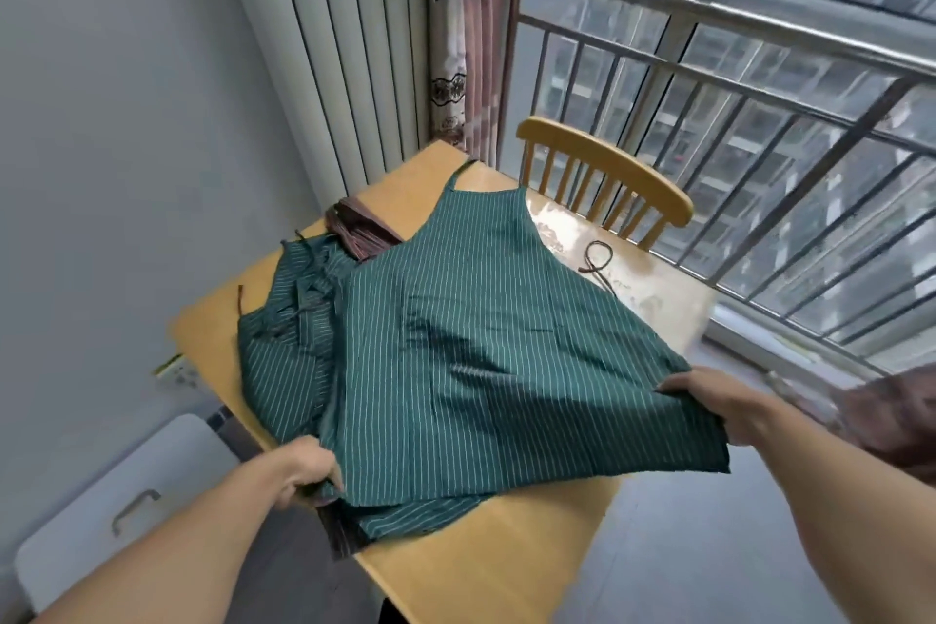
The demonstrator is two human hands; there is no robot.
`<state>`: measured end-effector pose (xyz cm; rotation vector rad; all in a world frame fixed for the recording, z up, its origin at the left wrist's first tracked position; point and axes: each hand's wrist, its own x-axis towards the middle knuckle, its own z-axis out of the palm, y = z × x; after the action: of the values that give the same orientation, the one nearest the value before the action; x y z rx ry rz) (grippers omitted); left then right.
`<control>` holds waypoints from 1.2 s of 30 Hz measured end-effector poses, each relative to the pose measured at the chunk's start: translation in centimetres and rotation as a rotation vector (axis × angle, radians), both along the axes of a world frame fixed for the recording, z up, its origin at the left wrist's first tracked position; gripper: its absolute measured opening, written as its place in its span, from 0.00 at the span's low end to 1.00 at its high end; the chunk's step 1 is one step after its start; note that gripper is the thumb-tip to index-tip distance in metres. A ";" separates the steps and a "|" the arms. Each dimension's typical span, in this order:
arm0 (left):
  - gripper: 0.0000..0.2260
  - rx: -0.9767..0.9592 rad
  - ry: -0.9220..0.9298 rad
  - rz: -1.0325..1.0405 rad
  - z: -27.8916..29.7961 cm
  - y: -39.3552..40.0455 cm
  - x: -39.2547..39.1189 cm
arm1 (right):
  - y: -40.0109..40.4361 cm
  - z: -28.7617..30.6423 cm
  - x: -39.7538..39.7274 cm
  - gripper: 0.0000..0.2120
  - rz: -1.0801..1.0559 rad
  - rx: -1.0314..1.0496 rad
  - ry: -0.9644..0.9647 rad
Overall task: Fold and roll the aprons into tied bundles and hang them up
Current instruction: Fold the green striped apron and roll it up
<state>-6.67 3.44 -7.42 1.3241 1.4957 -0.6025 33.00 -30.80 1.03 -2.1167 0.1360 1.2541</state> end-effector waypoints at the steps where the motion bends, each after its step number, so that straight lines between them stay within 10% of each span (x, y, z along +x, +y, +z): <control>1: 0.16 -0.049 0.039 -0.044 0.0 -0.2 -0.2 | -0.3 0.7 0.0 0.07 0.004 0.016 -0.014; 10: 0.34 0.156 0.215 -0.426 4.3 -0.3 1.4 | 8.9 3.8 -6.1 0.23 0.355 0.187 -0.242; 13: 0.15 0.429 0.018 -0.301 4.7 2.2 4.1 | 15.1 2.5 -13.0 0.38 0.656 0.246 -0.333; 18: 0.24 0.225 -0.439 -0.005 3.6 6.4 9.7 | 23.9 -2.6 -24.6 0.44 0.996 0.150 -0.311; 21: 0.36 0.113 -0.400 -0.100 1.4 8.2 10.3 | 27.8 -5.6 -28.2 0.45 1.082 0.125 0.052; 23: 0.42 0.109 -0.357 -0.209 -0.4 9.6 10.0 | 29.3 -7.2 -28.8 0.38 1.082 0.118 0.251; 28: 0.30 0.242 -0.290 -0.424 -5.2 11.5 10.0 | 29.1 -10.3 -24.6 0.12 0.563 0.013 -0.229; 31: 0.06 0.292 -0.313 -0.430 -6.5 12.4 10.9 | 28.9 -10.0 -19.5 0.19 0.262 -0.062 -0.368; 36: 0.04 0.472 -0.372 -0.235 -5.9 13.8 12.1 | 30.4 -9.6 -13.8 0.31 0.081 -0.032 -0.433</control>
<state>5.44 17.22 -13.37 1.8773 1.2199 -0.1268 19.21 -0.38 -8.62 -2.3875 -0.1210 0.8135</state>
